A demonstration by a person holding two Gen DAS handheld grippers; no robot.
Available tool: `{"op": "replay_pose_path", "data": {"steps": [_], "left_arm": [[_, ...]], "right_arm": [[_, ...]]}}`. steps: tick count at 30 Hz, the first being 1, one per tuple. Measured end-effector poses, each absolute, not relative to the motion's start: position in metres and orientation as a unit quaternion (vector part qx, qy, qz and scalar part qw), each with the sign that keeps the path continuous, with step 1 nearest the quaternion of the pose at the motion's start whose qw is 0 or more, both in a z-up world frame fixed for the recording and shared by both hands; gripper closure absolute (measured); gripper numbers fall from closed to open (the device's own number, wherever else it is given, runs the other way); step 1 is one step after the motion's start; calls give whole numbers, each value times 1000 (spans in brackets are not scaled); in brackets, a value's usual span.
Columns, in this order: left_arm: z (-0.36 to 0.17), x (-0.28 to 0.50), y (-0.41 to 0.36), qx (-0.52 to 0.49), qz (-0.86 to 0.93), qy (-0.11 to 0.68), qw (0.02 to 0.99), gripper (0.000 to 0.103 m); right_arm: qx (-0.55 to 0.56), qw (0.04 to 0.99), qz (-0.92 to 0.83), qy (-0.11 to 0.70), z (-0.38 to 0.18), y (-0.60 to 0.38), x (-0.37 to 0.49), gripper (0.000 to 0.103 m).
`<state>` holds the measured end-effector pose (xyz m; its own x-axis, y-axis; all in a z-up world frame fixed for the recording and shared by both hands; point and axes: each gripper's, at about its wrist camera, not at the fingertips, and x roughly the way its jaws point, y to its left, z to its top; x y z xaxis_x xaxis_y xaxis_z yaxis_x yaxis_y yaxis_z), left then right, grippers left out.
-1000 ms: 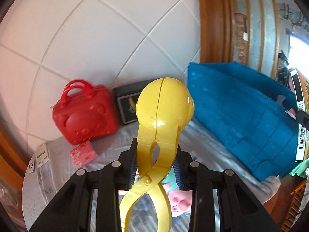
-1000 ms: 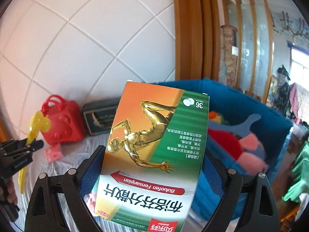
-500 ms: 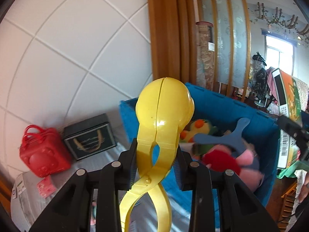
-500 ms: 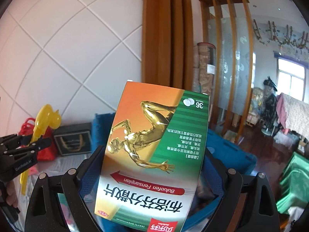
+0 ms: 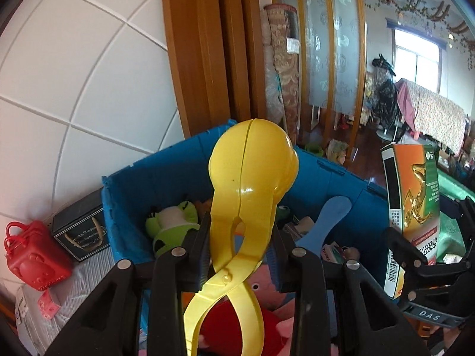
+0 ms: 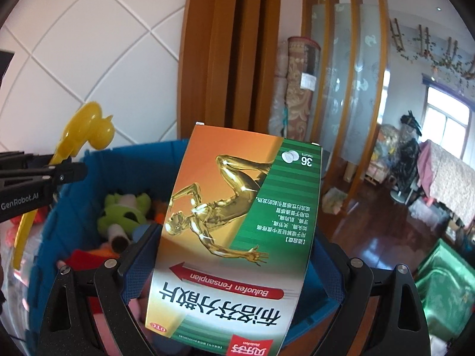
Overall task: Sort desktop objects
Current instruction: 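Carry the yellow clip and Ibuprofen box into the blue crate and release both, then move both tools back over the bed toward the George Pig plush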
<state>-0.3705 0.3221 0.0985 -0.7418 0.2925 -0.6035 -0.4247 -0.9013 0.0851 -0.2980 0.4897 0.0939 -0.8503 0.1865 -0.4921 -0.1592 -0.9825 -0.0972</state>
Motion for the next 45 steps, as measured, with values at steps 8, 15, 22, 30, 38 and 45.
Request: {"op": "replay_pose_path", "data": {"steps": [8, 15, 22, 30, 38, 45], "left_arm": [[69, -387, 343, -342, 915, 128, 169, 72], [62, -395, 343, -362, 910, 135, 152, 72], [49, -400, 342, -385, 903, 141, 127, 71], [47, -396, 333, -377, 908, 140, 118, 28], [51, -385, 325, -371, 910, 136, 124, 27], [60, -360, 304, -345, 921, 125, 132, 26]], "right_arm": [[-294, 66, 952, -46, 67, 497, -323, 9], [-329, 50, 940, -74, 59, 488, -350, 9], [-373, 31, 921, -106, 47, 472, -369, 9], [-369, 41, 922, -104, 47, 472, -374, 0], [-369, 47, 923, -103, 53, 473, -365, 0], [-354, 47, 931, -80, 65, 468, -339, 0]]}}
